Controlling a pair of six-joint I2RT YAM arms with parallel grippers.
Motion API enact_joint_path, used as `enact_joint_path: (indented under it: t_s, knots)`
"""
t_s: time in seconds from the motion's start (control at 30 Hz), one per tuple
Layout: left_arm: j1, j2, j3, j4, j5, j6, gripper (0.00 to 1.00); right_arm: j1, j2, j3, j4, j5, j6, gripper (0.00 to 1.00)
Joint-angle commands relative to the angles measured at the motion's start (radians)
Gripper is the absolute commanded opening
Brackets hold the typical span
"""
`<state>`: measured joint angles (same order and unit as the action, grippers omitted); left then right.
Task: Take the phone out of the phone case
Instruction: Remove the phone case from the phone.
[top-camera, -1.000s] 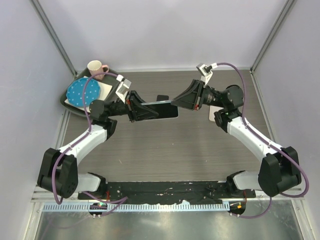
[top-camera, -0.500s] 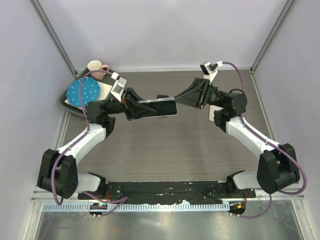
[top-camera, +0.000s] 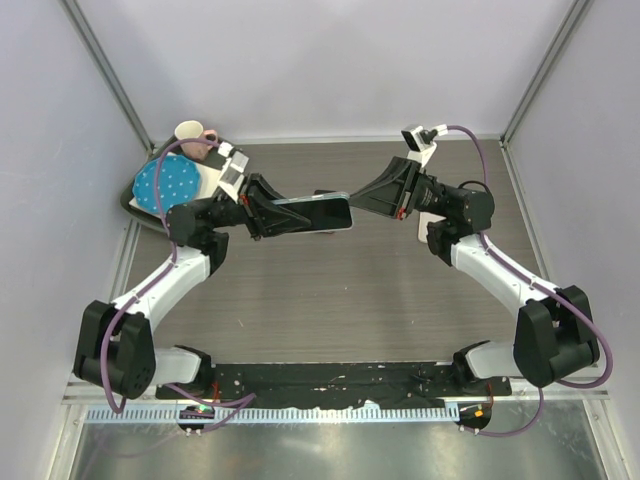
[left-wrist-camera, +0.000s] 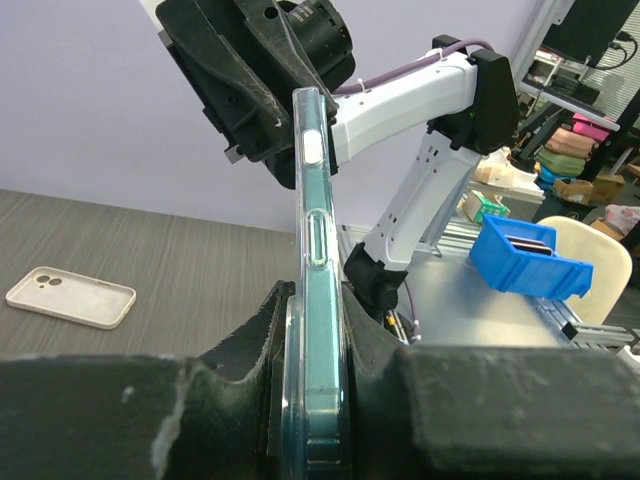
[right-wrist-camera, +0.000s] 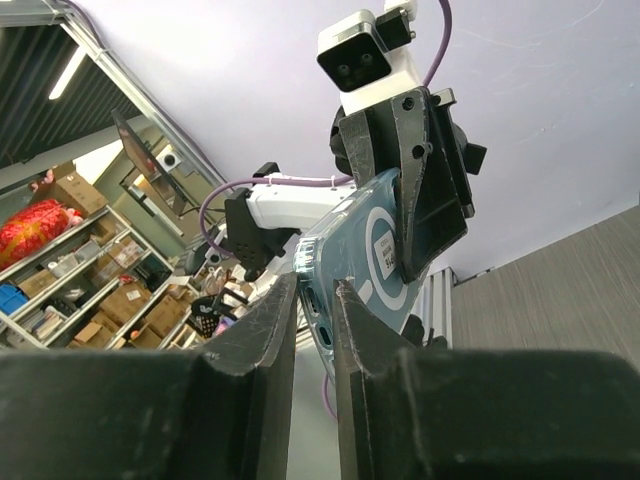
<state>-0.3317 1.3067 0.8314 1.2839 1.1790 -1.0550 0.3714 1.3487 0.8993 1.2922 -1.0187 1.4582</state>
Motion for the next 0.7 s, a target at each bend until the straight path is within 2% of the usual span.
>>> enact_joint_path:
  t_s: [0.0,0.03,0.07,0.13,0.2,0.3,0.37,0.4,0.47,0.53,0.67]
  knots:
    - [0.011,-0.03,0.046,0.098,-0.053,0.006,0.0,0.027,-0.019,0.018,-0.039,-0.001,-0.086,0.24]
    - [0.01,-0.03,0.048,0.098,-0.053,0.004,0.0,0.026,-0.023,0.018,-0.098,0.003,-0.108,0.31]
    - [0.01,-0.03,0.048,0.1,-0.051,0.004,0.0,0.029,-0.026,0.016,-0.109,0.006,-0.123,0.33]
    - [0.01,-0.029,0.049,0.101,-0.051,0.0,0.0,0.035,-0.02,0.015,-0.108,0.002,-0.131,0.34]
    - [0.01,-0.029,0.051,0.103,-0.05,-0.005,0.0,0.041,-0.017,0.015,-0.082,-0.006,-0.122,0.3]
    - [0.011,-0.029,0.051,0.107,-0.045,-0.01,0.0,0.054,-0.003,0.023,0.025,-0.017,-0.061,0.19]
    - [0.01,-0.027,0.051,0.107,-0.039,-0.011,0.0,0.055,0.012,0.029,0.12,-0.018,0.022,0.2]
    - [0.01,-0.027,0.048,0.107,-0.039,-0.011,0.0,0.054,0.016,0.042,0.134,-0.023,0.04,0.26]
    - [0.011,-0.029,0.045,0.107,-0.039,-0.013,0.0,0.055,0.024,0.052,0.192,-0.027,0.097,0.3]
    - [0.011,-0.03,0.049,0.109,-0.039,-0.017,0.0,0.055,0.032,0.064,0.298,-0.04,0.148,0.3]
    - [0.011,-0.021,0.06,0.104,-0.044,-0.028,0.0,0.089,0.023,0.096,0.377,-0.086,0.205,0.26]
